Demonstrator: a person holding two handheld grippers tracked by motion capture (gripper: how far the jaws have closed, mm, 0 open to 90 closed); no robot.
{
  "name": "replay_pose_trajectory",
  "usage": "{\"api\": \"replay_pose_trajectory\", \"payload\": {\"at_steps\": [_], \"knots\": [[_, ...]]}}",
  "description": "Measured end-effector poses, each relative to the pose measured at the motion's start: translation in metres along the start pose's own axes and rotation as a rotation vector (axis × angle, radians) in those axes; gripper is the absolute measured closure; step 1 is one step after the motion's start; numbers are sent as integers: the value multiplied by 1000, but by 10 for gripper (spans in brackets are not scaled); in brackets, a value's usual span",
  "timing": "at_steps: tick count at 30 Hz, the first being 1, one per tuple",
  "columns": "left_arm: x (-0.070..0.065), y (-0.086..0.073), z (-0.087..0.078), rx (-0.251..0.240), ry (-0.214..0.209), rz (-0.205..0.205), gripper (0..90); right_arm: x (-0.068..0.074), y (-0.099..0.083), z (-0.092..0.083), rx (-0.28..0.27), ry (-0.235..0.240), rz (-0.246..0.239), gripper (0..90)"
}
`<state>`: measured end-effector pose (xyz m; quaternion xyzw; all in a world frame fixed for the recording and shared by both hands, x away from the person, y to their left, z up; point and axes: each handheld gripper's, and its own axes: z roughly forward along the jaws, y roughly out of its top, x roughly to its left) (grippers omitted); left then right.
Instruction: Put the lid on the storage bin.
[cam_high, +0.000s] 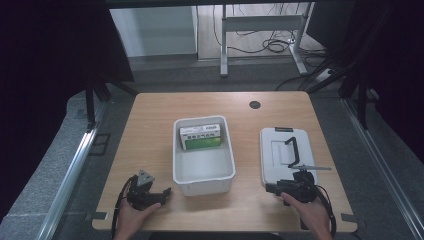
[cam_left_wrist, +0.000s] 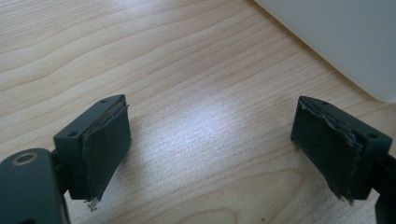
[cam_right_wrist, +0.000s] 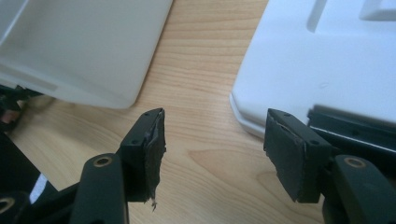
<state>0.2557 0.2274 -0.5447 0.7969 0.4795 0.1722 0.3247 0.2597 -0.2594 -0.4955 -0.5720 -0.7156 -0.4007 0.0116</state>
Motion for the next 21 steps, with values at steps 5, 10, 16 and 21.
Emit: {"api": "replay_pose_trajectory", "payload": {"at_steps": [5, 10, 16, 21], "knots": [[-1, 1, 1, 1, 2, 1, 109, 0, -4, -1, 4, -19, -13, 389], [0, 0, 1, 1, -7, 9, 109, 1, -6, -3, 5, -40, -35, 388], [1, 1, 1, 1, -19, 22, 111, -3, -3, -3, -1, -32, -24, 389], [1, 1, 1, 1, -18, 23, 114, -5, -1, -1, 9, -32, -24, 373]]}}
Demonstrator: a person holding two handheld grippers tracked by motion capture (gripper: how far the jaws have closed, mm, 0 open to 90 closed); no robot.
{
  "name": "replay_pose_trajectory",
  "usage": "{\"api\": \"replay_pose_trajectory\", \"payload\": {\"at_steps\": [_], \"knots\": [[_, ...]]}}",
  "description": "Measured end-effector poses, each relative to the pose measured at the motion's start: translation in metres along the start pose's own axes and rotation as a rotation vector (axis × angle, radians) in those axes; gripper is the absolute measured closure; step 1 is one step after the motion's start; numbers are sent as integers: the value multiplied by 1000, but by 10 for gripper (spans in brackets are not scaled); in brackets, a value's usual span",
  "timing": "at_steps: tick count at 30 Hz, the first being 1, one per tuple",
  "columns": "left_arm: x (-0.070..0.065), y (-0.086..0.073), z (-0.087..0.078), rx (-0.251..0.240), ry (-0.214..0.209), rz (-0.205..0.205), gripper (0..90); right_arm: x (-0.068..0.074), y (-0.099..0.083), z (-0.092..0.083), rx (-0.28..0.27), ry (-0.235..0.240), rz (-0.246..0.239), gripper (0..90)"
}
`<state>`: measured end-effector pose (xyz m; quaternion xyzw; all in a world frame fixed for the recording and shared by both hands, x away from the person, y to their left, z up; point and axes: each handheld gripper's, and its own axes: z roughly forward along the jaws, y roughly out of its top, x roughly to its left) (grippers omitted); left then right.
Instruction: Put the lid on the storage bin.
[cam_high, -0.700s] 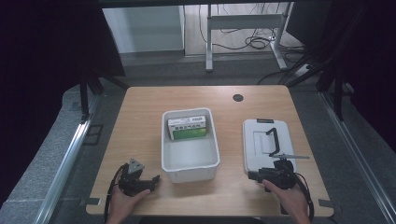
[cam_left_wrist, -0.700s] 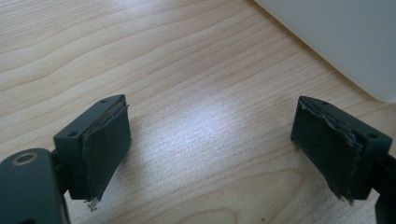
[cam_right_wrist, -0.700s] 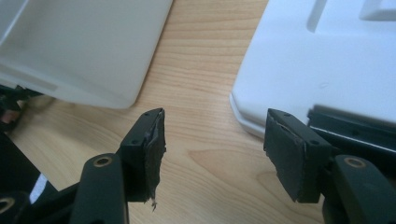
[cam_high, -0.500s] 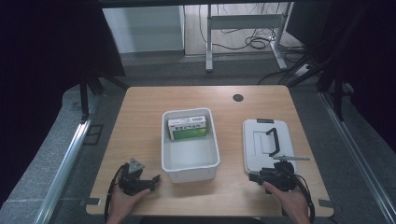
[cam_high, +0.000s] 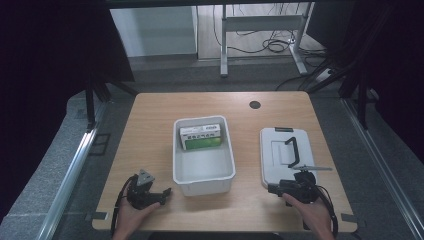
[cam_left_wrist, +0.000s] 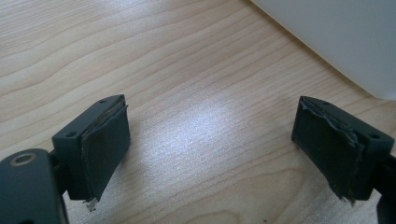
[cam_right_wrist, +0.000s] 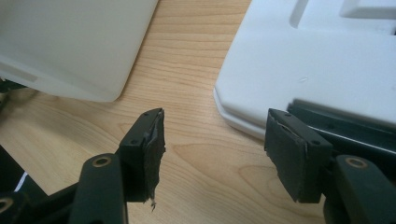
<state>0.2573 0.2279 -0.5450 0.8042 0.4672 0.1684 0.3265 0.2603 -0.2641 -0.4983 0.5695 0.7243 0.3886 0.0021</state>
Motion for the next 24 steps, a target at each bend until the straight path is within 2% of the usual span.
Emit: {"api": "replay_pose_trajectory", "payload": {"at_steps": [7, 19, 24], "knots": [[0, 0, 0, -1, 2, -2, 118, -1, 1, -3, -15, 4, -2, 364], [0, 0, 0, -1, 3, -2, 118, -2, 4, -3, 2, -5, -10, 363], [0, 0, 0, -1, 2, -2, 118, 0, 4, -5, 20, 20, -12, 349]]}}
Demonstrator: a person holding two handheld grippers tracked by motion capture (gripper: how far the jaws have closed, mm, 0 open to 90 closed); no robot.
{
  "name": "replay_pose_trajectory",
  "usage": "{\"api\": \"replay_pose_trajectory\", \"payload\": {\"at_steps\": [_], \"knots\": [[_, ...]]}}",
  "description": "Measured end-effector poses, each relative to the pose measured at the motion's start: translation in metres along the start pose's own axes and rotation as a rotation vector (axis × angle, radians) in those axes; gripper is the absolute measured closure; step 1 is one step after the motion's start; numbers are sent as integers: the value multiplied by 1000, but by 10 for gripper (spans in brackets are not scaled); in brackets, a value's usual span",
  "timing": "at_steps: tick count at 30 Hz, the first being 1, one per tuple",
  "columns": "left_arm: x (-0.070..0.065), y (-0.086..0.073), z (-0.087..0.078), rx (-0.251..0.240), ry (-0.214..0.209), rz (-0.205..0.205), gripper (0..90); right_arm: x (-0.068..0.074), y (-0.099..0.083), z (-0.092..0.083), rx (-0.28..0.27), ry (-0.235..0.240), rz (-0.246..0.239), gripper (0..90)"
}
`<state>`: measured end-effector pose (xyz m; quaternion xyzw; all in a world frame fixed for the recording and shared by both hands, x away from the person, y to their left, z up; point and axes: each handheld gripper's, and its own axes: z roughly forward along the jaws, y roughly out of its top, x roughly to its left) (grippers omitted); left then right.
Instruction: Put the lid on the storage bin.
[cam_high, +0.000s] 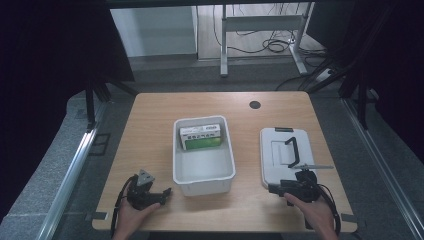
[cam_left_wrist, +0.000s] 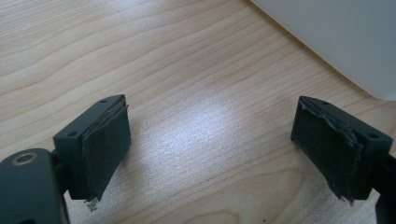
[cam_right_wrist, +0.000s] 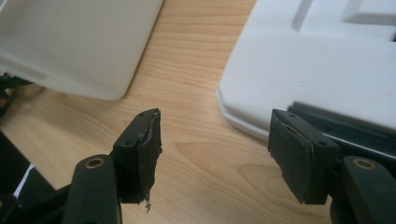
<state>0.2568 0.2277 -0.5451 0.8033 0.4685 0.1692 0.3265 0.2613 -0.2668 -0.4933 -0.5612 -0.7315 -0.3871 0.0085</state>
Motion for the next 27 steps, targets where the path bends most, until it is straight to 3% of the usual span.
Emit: {"api": "replay_pose_trajectory", "payload": {"at_steps": [12, 27], "knots": [[0, 0, 0, 0, 1, -2, 118, -2, 2, -13, -17, -21, 16, 349], [0, 0, 0, -1, 1, -2, 118, -1, 19, -31, -15, -52, 20, 350]]}}
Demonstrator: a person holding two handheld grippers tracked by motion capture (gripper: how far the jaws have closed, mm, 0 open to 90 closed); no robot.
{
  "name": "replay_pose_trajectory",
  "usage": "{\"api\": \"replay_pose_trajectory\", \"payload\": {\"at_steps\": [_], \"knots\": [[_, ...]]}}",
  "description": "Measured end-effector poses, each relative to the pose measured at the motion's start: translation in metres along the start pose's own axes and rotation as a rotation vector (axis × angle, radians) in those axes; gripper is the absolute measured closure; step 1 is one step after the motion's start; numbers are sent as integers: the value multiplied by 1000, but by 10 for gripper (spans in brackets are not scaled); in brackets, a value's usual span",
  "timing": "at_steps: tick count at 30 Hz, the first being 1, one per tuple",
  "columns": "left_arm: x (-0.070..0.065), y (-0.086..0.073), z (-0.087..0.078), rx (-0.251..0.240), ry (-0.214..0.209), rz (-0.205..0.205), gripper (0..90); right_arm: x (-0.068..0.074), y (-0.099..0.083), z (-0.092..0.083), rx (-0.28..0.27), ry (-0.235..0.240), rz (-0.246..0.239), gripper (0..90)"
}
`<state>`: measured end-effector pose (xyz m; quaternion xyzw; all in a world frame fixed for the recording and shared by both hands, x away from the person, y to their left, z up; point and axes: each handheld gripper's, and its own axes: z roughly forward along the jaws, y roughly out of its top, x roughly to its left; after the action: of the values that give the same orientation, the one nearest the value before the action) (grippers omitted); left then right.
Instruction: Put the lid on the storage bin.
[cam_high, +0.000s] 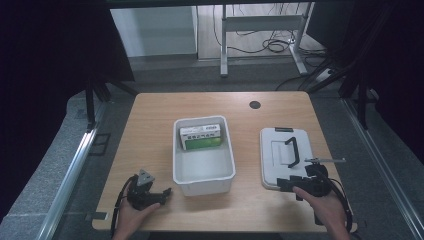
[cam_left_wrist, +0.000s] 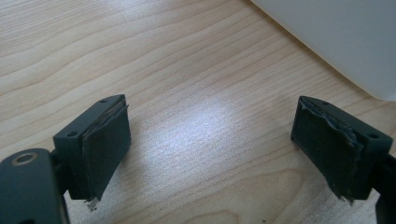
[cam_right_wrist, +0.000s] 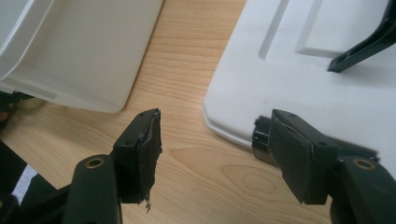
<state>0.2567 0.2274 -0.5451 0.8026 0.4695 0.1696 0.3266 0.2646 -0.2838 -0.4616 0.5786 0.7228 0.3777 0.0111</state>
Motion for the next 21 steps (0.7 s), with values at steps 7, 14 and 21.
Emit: {"api": "replay_pose_trajectory", "payload": {"at_steps": [7, 14, 21], "knots": [[0, 0, 0, 0, 0, -1, 118, -1, 12, -6, 7, -25, 16, 351], [0, 0, 0, 0, 0, 0, 118, 1, 23, -7, 17, -36, 16, 352], [0, 0, 0, 0, 0, 0, 118, 3, 35, -10, 36, -50, 17, 352]]}}
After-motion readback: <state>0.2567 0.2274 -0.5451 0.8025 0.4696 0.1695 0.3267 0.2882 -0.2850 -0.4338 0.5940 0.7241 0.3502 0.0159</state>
